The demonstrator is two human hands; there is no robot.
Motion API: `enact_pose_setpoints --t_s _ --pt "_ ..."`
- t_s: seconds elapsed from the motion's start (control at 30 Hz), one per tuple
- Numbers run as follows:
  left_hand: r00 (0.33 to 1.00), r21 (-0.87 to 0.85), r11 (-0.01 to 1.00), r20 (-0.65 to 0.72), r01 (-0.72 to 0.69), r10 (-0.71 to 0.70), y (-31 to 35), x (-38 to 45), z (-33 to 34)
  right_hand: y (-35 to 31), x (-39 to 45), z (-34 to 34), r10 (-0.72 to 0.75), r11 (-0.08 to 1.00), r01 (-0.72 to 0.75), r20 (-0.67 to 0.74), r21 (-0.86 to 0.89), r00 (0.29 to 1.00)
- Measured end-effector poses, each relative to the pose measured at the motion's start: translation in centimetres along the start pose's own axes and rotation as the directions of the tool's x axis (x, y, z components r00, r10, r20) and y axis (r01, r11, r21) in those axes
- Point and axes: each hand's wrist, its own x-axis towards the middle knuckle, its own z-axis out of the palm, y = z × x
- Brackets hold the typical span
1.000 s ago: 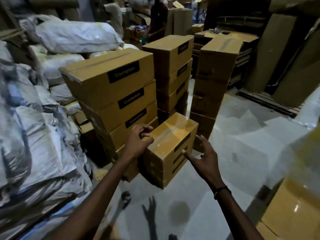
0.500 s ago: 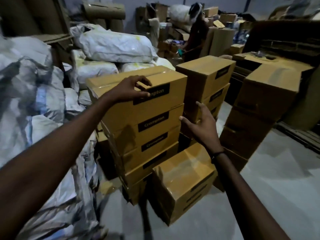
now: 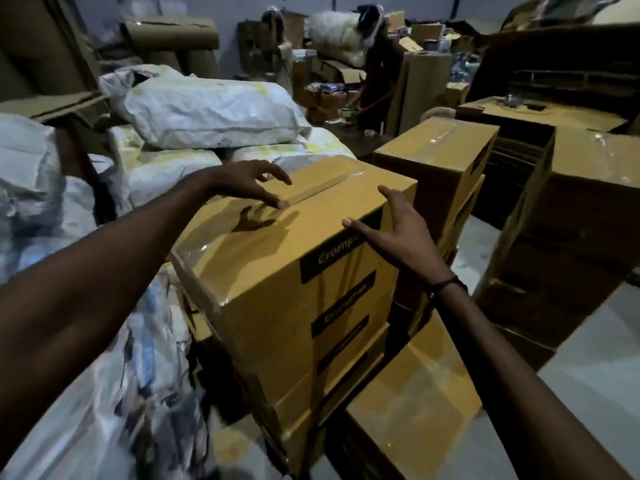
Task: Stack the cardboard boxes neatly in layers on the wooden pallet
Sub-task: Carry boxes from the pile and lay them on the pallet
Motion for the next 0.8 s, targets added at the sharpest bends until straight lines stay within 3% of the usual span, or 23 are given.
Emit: enact_pose_setpoints --t_s 0.17,0.33,0.5,0.8 --pt "0.976 0.143 0.984 0.207 -0.103 0.072 -6.1 7.0 -1.3 -0.9 4.3 4.6 0.167 0.986 -0.165 0.065 -0.036 0.984" --pt "0.925 0.186 0.951 0.338 -0.245 0.172 -7.9 10.5 -0.6 -2.4 6.0 8.3 0.372 0.928 -0.372 0.127 -0.023 0.92" --pt "0.927 0.176 0.944 0.307 -0.278 0.215 -8.9 11.8 -0.3 -3.8 7.2 10.4 0.468 0.884 -0.468 0.026 -0.007 0.884" --pt "0.923 0.133 0.935 0.251 -0.33 0.29 -6.5 10.9 -0.3 -4.9 5.6 9.4 0.491 0.87 -0.493 -0.109 0.013 0.864"
